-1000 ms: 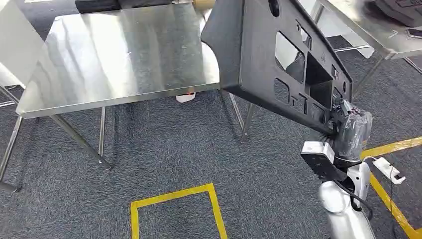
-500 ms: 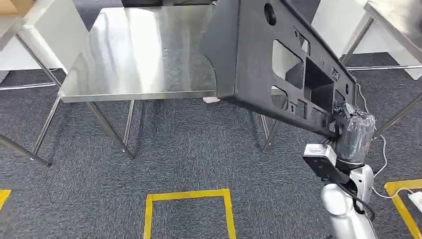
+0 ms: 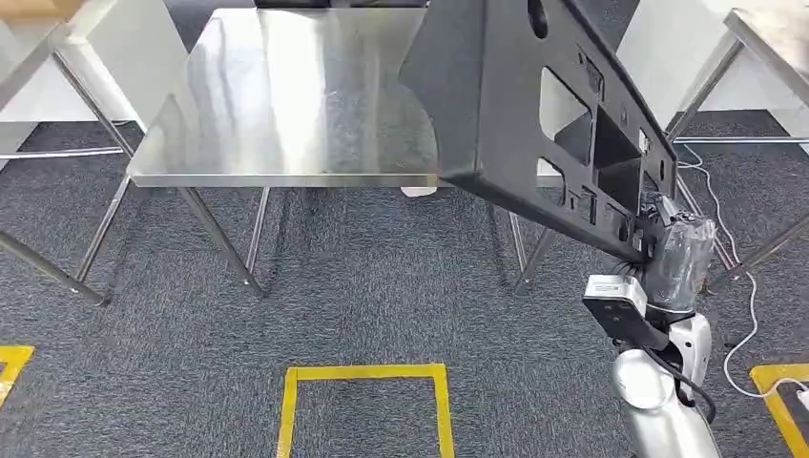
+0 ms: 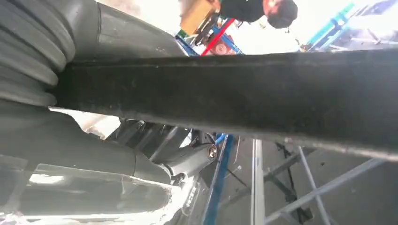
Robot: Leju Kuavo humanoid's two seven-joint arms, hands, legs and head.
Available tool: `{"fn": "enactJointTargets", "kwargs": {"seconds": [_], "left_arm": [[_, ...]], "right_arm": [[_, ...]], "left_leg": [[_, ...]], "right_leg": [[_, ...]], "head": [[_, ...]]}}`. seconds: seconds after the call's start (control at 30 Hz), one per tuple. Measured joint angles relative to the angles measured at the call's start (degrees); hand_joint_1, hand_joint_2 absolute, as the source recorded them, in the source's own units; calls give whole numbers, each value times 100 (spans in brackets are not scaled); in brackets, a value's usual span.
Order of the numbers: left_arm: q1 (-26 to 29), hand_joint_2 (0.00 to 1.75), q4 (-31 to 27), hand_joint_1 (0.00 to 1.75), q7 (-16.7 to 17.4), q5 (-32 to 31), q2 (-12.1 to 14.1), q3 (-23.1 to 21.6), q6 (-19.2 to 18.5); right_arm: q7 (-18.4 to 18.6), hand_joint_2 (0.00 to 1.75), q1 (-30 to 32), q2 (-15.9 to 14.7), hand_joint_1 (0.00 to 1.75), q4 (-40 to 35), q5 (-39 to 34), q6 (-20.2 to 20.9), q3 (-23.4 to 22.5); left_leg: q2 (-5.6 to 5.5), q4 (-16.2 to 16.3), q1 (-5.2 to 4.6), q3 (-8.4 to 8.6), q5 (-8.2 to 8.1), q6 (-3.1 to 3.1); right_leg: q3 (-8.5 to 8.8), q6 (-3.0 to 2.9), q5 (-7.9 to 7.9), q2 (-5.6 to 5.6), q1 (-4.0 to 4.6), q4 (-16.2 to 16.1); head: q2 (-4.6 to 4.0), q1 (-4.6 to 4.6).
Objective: Take the parts from the cabinet and place them on the table.
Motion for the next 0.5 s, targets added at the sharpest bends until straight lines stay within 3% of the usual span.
{"fn": "enactJointTargets", "kwargs": {"seconds": [0.07,0.13,0.37,0.4,0.5], "left_arm": [[0,0,0,0,0,0,0,4,4],[0,0,0,0,-2,0,2,11,2],[1,0,0,0,0,-46,0,15,-63],[1,0,0,0,2,-68,9,13,-63],[0,0,0,0,42,-112,20,7,-63]], "right_arm": [[-31,175,-19,-7,175,48,-24,0,9],[-42,175,-37,-7,175,98,-35,0,26],[-136,175,-90,-90,175,225,-147,0,53],[-140,175,-105,-90,175,251,-153,0,57],[-140,175,-160,-94,175,315,-158,2,66]], "left_leg": [[-20,7,-70,3,-5,5],[-40,7,-102,0,-10,53],[-51,11,-123,-6,-19,130],[-55,43,-152,-16,-51,190],[-57,43,-161,-26,-72,260]], "right_leg": [[13,24,12,-12,-21,-17],[23,46,17,-27,-52,-38],[56,94,47,-32,-68,-99],[54,170,65,-38,-126,-134],[70,236,61,-51,-148,-152]], "head": [[2,4],[0,4],[0,6],[0,-4],[0,-4]]}}
